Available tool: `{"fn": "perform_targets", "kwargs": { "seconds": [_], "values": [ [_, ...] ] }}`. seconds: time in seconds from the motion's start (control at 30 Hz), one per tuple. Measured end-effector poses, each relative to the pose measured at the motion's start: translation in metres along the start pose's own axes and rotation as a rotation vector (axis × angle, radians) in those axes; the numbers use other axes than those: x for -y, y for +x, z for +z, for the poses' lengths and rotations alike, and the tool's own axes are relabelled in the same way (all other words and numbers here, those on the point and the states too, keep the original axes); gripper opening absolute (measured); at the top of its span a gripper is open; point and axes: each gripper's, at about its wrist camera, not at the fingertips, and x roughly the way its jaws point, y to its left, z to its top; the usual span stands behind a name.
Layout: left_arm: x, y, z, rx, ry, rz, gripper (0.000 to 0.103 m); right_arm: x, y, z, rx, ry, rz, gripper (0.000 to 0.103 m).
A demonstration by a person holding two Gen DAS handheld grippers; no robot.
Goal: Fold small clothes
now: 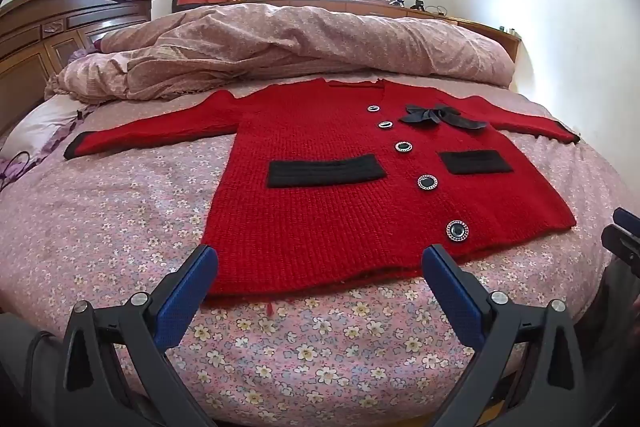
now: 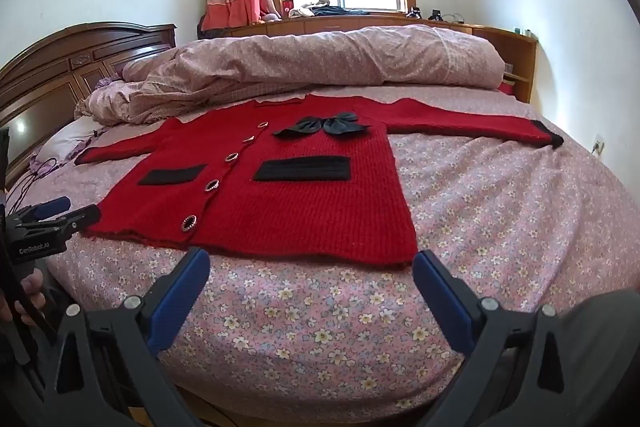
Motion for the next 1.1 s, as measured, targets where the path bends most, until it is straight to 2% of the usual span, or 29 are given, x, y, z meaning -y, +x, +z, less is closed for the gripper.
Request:
{"fn": "perform_targets", "kwargs": {
  "seconds": [1.1],
  "values": [
    [-0.0007, -0.001, -0.0011, -0.002, 0.0, 0.008, 0.099, 0.0067, 0.0024, 0.0004, -0.006, 0.023, -0.008, 0.103]
  ]
}}
